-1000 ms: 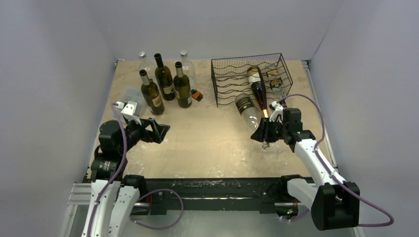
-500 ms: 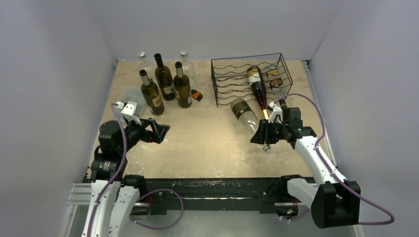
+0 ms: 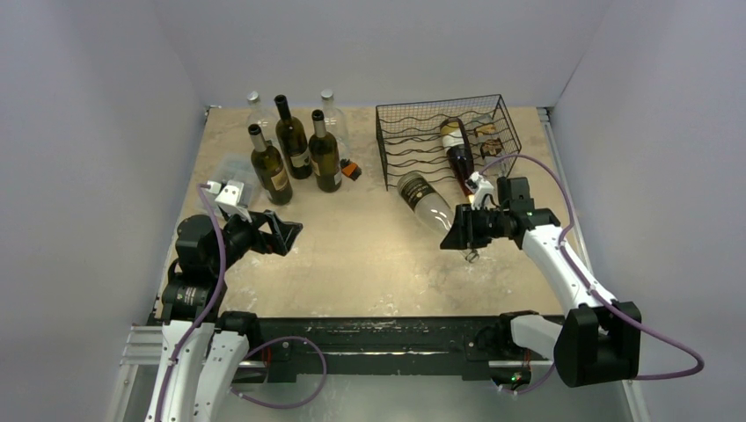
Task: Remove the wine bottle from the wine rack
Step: Pick up the wine bottle from the wine rack.
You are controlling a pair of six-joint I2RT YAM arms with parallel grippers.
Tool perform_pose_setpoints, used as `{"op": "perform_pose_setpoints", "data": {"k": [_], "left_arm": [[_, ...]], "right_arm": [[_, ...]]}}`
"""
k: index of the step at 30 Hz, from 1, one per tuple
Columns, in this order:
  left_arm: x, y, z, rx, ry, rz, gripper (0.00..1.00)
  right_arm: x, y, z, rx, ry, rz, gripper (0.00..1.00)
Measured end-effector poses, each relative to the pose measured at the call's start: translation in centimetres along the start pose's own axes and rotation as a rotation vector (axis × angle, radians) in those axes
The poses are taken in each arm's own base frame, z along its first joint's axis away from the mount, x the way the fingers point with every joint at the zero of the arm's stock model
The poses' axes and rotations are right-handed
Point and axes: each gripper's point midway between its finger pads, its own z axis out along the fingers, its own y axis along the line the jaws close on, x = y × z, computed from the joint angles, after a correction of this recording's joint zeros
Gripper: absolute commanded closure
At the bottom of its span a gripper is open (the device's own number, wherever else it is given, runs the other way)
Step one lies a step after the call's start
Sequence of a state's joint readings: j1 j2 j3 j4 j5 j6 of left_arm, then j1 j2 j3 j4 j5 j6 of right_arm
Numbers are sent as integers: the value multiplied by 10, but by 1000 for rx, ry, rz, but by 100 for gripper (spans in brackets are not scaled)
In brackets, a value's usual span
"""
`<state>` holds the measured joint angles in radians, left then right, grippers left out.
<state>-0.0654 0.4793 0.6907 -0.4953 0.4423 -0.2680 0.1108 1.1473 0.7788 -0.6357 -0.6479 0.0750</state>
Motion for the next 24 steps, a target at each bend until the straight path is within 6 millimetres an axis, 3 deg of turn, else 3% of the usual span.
{"op": "perform_pose_setpoints", "data": {"k": [14, 24], "left_arm": [[1, 0, 0, 0, 1, 0, 0], [1, 0, 0, 0, 2, -1, 0]], "right_arm": [[-5, 21, -15, -56, 28, -7, 100], [4, 36, -18, -101, 76, -52, 100]]}}
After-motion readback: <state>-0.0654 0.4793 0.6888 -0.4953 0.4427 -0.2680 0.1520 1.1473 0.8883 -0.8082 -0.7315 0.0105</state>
